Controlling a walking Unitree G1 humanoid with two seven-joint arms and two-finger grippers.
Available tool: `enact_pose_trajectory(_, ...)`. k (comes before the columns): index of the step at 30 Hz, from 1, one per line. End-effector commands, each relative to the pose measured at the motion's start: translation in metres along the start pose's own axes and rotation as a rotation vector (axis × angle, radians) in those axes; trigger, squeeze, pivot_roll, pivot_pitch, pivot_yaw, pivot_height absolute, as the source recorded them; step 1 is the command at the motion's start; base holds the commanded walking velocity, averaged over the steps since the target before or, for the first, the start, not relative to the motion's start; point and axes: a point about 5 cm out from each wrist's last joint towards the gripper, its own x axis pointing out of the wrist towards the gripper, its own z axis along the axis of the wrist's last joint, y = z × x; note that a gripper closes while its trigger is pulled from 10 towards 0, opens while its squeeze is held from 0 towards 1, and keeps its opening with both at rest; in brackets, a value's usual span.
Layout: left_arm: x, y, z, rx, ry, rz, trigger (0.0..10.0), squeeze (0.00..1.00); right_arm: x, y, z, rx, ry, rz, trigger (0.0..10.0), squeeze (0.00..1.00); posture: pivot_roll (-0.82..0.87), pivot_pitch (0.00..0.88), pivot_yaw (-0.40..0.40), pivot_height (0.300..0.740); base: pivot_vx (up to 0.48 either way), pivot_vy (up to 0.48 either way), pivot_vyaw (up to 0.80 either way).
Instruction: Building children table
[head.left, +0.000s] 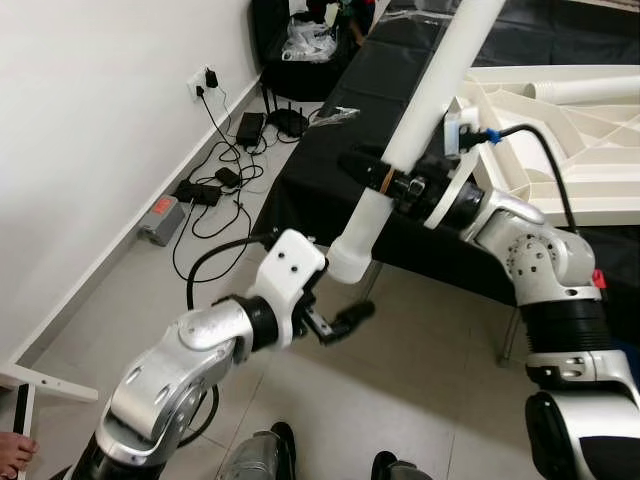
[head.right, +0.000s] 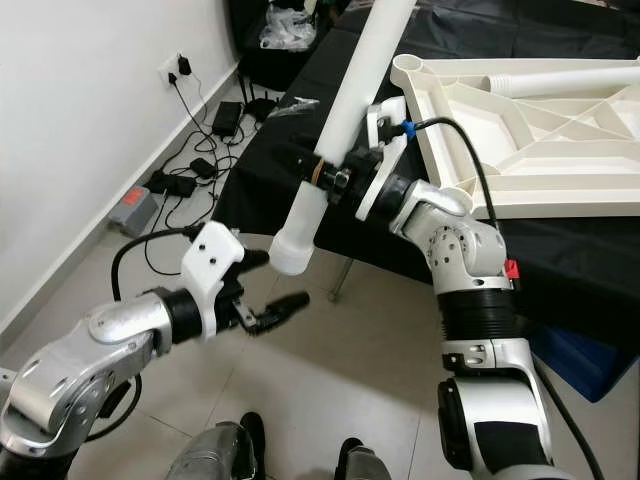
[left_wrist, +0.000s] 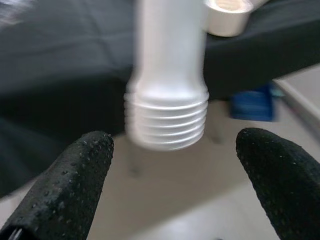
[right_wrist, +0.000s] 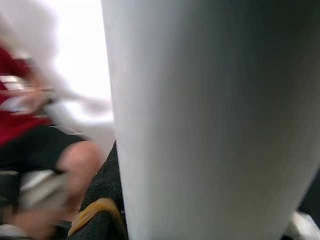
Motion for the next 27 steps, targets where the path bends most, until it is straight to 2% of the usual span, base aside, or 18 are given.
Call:
enact_pose_trajectory(1,0.000,0.006,-0.002,0.035,-0.012,0.071,10.0,0.00,0.002,-0.011,0.003,-0.073,-0.007,-0.121,0.0,0.00,0.18,0.207,0.022,0.740,0.000,0.000,0.00)
enact_pose_trajectory(2,0.000,0.006,-0.002,0.035,-0.012,0.071,10.0,0.00,0.002,-0.011,0.003,-0.073,-0.007,-0.121,0.0,0.00,0.18,0.207,0.022,0.740,0.000,0.000,0.00)
enact_pose_trajectory(3,0.000,0.007,-0.002,0.063,-0.021,0.098,10.0,0.00,0.002,-0.020,0.007,-0.121,-0.031,-0.229,0.0,0.00,0.18,0.199,0.019,0.740,0.000,0.000,0.00)
enact_pose_trajectory(4,0.000,0.007,-0.002,0.063,-0.021,0.098,10.0,0.00,0.002,-0.020,0.007,-0.121,-0.031,-0.229,0.0,0.00,0.18,0.199,0.019,0.740,0.000,0.000,0.00)
enact_pose_trajectory(5,0.000,0.008,-0.002,0.055,-0.036,0.135,10.0,0.00,0.000,-0.026,0.013,-0.191,-0.057,-0.350,0.0,0.00,0.18,0.195,0.023,0.740,0.000,0.000,0.00)
enact_pose_trajectory(7,0.000,0.008,-0.002,0.055,-0.036,0.135,10.0,0.00,0.000,-0.026,0.013,-0.191,-0.057,-0.350,0.0,0.00,0.18,0.195,0.023,0.740,0.000,0.000,0.00)
enact_pose_trajectory(8,0.001,0.005,-0.003,0.051,-0.050,0.156,10.0,0.00,-0.003,-0.031,0.020,-0.280,-0.089,-0.479,0.0,0.00,0.17,0.190,0.020,0.740,0.000,0.000,0.00)
enact_pose_trajectory(9,0.001,0.005,-0.003,0.051,-0.050,0.156,10.0,0.00,-0.003,-0.031,0.020,-0.280,-0.089,-0.479,0.0,0.00,0.17,0.190,0.020,0.740,0.000,0.000,0.00)
enact_pose_trajectory(10,0.003,0.004,-0.004,0.042,-0.053,0.172,10.0,0.00,-0.006,-0.031,0.026,-0.342,-0.119,-0.569,0.0,0.00,0.17,0.185,0.018,0.740,0.000,0.000,0.00)
enact_pose_trajectory(11,0.004,0.003,-0.003,0.037,-0.072,0.205,10.0,0.00,-0.009,-0.027,0.031,-0.386,-0.160,-0.639,10.0,0.00,0.17,0.179,0.019,0.740,0.000,0.000,0.00)
enact_pose_trajectory(12,0.005,0.005,0.000,0.025,-0.098,0.251,10.0,0.00,-0.012,-0.020,0.036,-0.431,-0.200,-0.694,10.0,0.00,0.17,0.176,0.019,0.740,0.000,0.000,0.00)
enact_pose_trajectory(16,0.005,0.007,0.002,0.016,-0.115,0.283,10.0,0.00,-0.014,-0.016,0.040,-0.455,-0.224,-0.723,10.0,0.00,0.17,0.176,0.019,0.740,0.000,0.000,0.00)
enact_pose_trajectory(19,0.007,0.018,0.009,0.026,-0.163,0.373,10.0,0.00,-0.015,0.002,0.040,-0.515,-0.282,-0.742,10.0,0.00,0.16,0.159,0.019,0.740,0.000,-0.141,0.00)
enact_pose_trajectory(22,0.010,0.026,0.012,0.026,-0.185,0.407,10.0,0.00,-0.013,0.006,0.037,-0.536,-0.294,-0.747,10.0,0.00,0.15,0.155,0.016,0.740,0.187,-0.399,0.00)
enact_pose_trajectory(27,0.012,0.030,0.011,0.029,-0.184,0.426,10.0,0.00,-0.011,0.006,0.036,-0.540,-0.307,-0.767,10.0,0.00,0.15,0.157,0.012,0.740,0.290,-0.379,0.00)
